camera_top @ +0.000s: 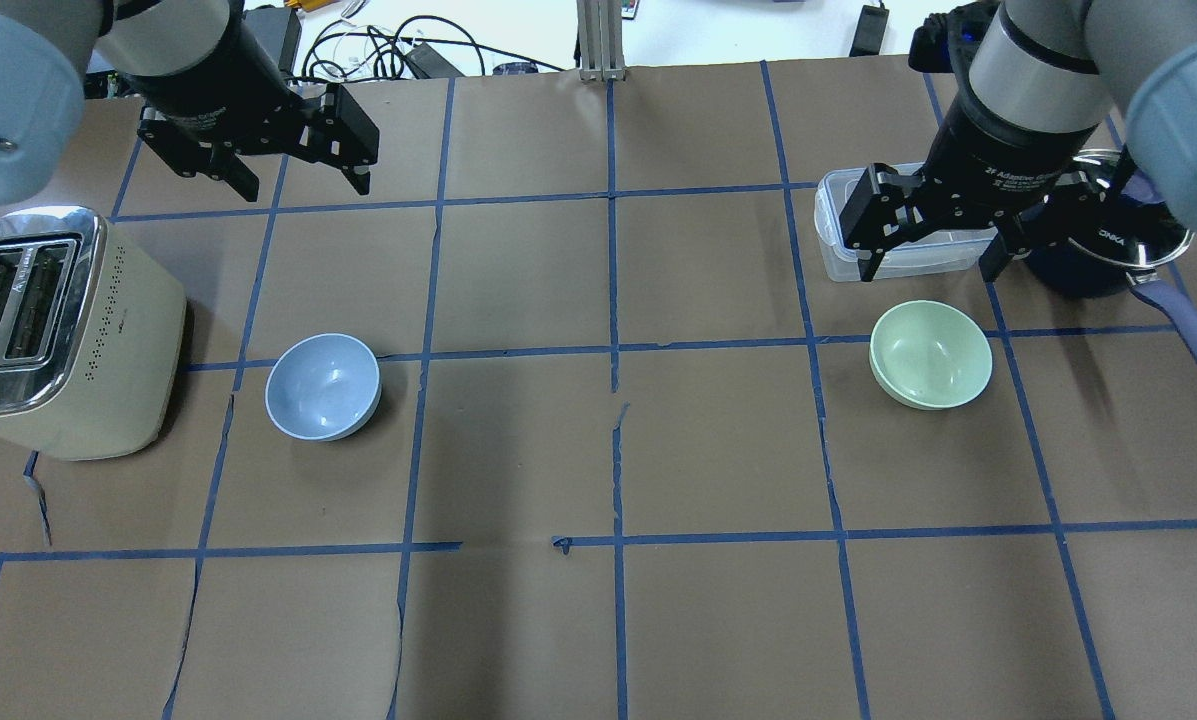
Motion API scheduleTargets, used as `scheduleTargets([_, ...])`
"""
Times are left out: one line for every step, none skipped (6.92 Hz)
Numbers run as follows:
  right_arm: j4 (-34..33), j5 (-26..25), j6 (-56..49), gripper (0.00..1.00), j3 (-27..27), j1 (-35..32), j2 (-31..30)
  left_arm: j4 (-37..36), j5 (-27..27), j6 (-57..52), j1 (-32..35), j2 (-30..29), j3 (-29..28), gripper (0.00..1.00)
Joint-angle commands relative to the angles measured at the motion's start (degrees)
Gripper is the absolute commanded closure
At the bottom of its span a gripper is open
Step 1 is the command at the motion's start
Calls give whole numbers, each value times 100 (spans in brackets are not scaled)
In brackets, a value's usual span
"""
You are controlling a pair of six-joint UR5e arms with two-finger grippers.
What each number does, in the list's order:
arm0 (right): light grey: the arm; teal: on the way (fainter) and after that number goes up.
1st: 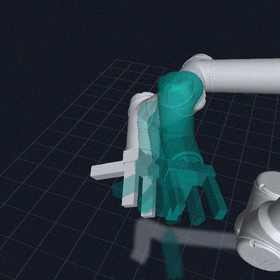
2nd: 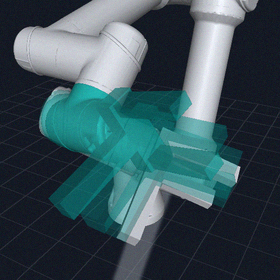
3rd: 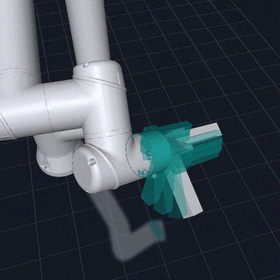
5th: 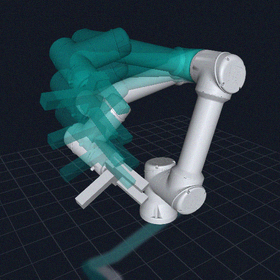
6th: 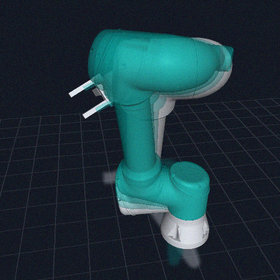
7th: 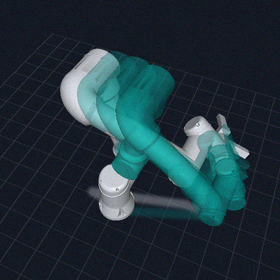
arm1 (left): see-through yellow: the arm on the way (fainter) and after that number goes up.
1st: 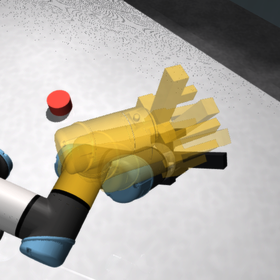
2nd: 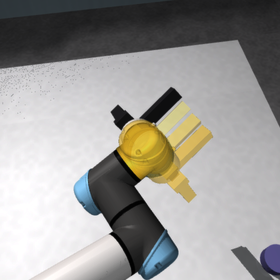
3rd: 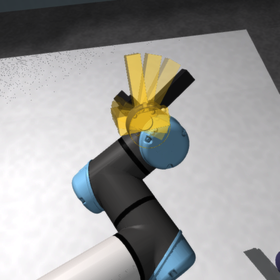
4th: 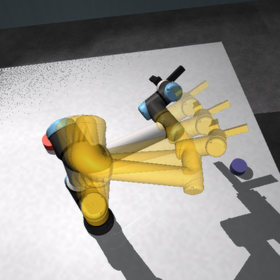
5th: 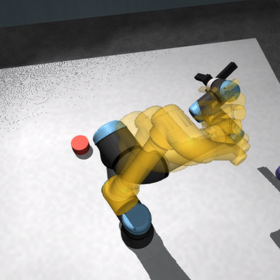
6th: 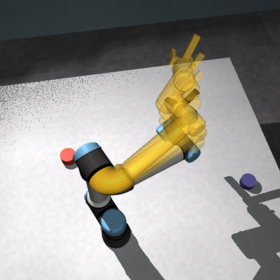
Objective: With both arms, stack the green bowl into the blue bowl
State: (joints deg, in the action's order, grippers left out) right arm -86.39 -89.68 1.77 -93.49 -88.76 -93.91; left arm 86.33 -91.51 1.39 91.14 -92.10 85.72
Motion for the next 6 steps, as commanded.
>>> scheduleTargets([0,-6,-1,0,-11,0,-13,16,-7,19,0,-115,-55,0])
scheduleTargets([8,-6,-1,0,-20,-9,-13,129,-7,27,0,-72,-64,0])
scheduleTargets([0,-14,-10,0,-29,-9,-13,287,-16,28,0,-46,-64,0])
scheduleTargets([0,-6,-19,0,-29,-9,-13,262,-16,28,0,-115,-73,0])
scheduleTargets([0,-14,-10,0,-46,-9,-13,279,-8,36,0,-142,-186,0])
scheduleTargets([0,-14,-10,0,-55,-9,-13,280,-7,28,0,-159,-144,0])
